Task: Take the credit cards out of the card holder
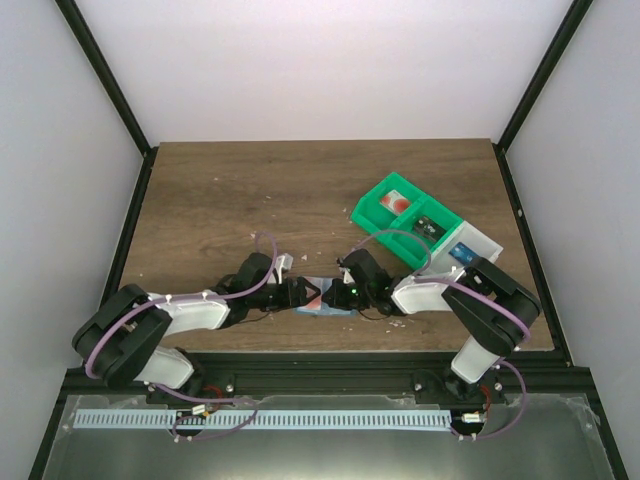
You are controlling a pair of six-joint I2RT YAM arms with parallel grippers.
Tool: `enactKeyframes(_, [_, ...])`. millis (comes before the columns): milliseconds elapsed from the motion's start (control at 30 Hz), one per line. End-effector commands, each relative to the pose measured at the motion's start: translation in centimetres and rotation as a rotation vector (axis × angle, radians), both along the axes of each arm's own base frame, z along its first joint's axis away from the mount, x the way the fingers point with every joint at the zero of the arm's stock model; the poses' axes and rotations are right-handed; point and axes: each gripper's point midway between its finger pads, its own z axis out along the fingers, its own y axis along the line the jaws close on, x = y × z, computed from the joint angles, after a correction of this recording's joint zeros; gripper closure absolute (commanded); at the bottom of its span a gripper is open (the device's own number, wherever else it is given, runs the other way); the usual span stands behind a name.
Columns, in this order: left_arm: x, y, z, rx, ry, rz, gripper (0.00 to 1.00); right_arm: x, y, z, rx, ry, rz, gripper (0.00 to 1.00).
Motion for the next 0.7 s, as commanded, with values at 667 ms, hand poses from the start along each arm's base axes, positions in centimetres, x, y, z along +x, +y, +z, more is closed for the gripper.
enactKeyframes(667, [-0.1, -2.2, 5.3, -0.199, -0.020, -0.042, 0.12, -1.9, -2.5, -3.7, -0.104, 0.069, -0.021, 0.99])
